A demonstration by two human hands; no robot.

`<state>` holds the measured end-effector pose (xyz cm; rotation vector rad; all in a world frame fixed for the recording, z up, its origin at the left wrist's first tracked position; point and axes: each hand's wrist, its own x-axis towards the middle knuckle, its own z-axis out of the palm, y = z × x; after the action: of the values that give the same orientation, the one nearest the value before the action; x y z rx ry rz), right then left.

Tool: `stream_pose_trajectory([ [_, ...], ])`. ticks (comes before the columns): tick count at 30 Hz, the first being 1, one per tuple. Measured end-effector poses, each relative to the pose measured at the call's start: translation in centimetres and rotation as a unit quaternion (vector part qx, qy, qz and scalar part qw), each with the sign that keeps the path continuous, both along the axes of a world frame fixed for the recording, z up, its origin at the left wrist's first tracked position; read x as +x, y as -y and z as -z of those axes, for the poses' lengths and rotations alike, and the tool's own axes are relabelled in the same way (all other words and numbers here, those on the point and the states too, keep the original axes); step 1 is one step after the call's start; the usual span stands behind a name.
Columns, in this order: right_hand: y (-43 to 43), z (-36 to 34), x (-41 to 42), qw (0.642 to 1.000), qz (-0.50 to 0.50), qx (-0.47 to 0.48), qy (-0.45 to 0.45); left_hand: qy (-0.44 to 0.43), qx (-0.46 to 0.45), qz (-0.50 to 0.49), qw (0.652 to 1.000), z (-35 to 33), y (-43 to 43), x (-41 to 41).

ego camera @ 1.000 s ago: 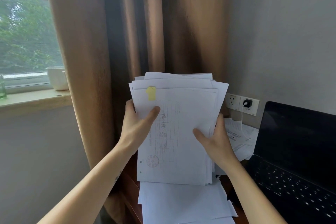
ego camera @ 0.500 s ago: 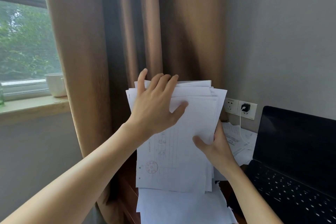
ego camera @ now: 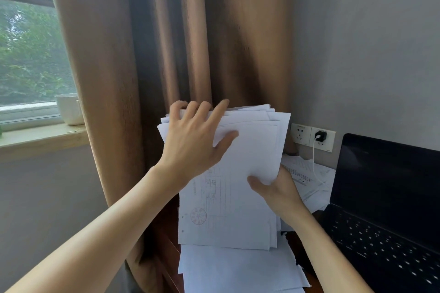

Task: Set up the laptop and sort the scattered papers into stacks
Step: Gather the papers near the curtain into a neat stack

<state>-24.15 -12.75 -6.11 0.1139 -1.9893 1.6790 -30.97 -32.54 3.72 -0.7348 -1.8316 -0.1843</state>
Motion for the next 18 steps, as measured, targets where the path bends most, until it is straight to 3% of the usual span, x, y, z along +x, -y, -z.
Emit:
stream_pose_trajectory([
  [6, 0.0, 0.5, -0.5, 0.998, 0.008, -0.055, 0.003, 0.022, 0.111, 0.015, 0.993, 2.9, 1.5, -1.5],
  [8, -0.3, 0.2, -0.4, 0.997, 0.009, -0.083, 0.005, 0.125, 0.192, 0.078, 0.970, 4.7, 2.1, -1.9],
  [9, -0.4, 0.0, -0.3, 0.995, 0.006, -0.098, 0.005, 0.229, 0.245, 0.129, 0.933, 5.4, 2.5, -1.8],
  [11, -0.6, -0.4, -0.3, 0.991, -0.002, -0.133, 0.008, 0.439, 0.332, 0.201, 0.810, 6.7, 3.3, -1.4],
  [13, -0.6, -0.7, -0.4, 0.985, -0.013, -0.173, 0.017, 0.572, 0.340, 0.192, 0.722, 7.3, 4.2, -1.0],
  [18, 0.0, -0.3, -0.9, 0.974, -0.029, -0.210, 0.081, 0.675, 0.295, 0.180, 0.652, 9.1, 6.0, -0.1],
])
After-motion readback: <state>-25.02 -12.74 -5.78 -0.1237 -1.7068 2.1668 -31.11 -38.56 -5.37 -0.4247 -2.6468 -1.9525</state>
